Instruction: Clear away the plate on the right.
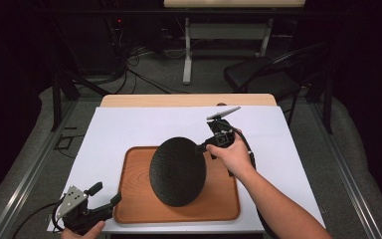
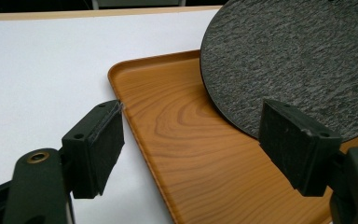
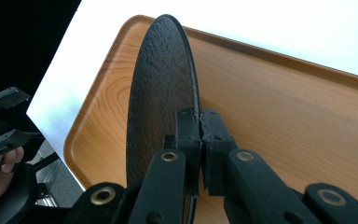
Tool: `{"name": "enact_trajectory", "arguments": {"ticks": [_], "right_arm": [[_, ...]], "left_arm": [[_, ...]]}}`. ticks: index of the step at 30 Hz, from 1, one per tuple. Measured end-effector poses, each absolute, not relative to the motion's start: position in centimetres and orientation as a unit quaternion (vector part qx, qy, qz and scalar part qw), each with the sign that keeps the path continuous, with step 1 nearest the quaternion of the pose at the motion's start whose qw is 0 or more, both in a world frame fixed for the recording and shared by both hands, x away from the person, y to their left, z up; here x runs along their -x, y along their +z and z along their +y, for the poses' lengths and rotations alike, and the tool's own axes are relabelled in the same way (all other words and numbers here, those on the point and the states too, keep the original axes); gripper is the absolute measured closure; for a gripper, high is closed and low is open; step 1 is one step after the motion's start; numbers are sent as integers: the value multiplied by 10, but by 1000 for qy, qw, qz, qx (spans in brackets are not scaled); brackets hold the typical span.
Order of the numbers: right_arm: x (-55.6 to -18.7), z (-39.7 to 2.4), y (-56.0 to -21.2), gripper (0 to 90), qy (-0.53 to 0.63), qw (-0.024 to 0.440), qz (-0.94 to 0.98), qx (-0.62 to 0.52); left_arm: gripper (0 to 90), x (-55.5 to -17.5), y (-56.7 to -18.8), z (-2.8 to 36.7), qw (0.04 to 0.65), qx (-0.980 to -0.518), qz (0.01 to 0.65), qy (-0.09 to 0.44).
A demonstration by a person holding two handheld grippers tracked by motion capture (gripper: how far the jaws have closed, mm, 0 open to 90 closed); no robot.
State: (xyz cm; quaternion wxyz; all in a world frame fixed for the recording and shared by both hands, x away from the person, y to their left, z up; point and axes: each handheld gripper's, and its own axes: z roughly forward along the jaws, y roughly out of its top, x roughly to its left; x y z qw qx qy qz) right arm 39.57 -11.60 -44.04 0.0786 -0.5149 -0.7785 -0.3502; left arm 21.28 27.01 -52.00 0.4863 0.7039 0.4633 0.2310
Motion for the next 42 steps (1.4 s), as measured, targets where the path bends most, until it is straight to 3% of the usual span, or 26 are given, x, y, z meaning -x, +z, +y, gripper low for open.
{"name": "enact_trajectory", "arguments": {"ticks": [42], "right_arm": [[-390,-136,-462,852,-330,85,-774,533]], "left_arm": [[228,-214,-520,269,484,-706,462,229]]}}
